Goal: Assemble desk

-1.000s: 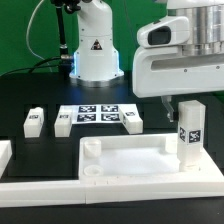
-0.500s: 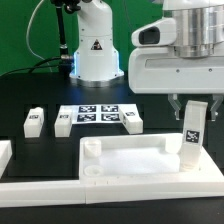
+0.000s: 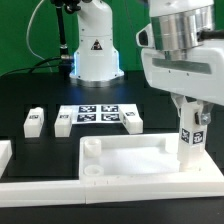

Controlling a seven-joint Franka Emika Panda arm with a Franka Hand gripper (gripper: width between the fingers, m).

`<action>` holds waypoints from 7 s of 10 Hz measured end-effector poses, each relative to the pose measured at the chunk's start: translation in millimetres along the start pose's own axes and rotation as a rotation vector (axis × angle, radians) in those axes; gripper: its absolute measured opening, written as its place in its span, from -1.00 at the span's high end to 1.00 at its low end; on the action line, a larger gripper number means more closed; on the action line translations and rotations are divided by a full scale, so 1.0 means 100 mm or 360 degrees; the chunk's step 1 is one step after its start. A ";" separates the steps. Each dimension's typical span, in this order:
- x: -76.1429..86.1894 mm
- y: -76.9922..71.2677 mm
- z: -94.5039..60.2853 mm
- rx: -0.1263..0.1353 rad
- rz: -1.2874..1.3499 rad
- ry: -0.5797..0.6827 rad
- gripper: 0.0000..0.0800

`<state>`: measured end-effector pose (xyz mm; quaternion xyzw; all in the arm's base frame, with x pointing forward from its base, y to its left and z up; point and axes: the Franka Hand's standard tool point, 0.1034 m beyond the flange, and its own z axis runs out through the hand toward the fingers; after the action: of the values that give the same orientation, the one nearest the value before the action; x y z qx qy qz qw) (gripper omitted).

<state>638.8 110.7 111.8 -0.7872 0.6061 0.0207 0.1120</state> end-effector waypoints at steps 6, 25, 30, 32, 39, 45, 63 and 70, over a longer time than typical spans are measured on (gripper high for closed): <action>-0.09 -0.03 0.00 -0.0040 -0.0984 -0.0018 -0.55; 0.09 0.00 0.07 -0.0079 -0.0307 0.0081 0.27; 0.02 0.01 0.08 -0.0086 0.0025 0.0082 0.27; 0.07 0.03 0.06 -0.0141 -0.0615 0.0050 -0.45; 0.04 0.04 0.07 -0.0233 -0.1834 0.0001 -0.62; 0.04 0.04 0.07 -0.0225 -0.1389 0.0032 0.28; 0.02 -0.03 0.07 -0.0217 -0.1883 0.0104 -0.62; 0.04 -0.04 0.08 -0.0191 -0.1550 0.0138 0.28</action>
Offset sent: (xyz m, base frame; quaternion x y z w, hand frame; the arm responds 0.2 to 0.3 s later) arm 0.0051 0.0118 0.0079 -0.1057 0.0177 -0.3088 0.9451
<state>644.7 109.6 104.4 -0.9843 0.1694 -0.0319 0.0379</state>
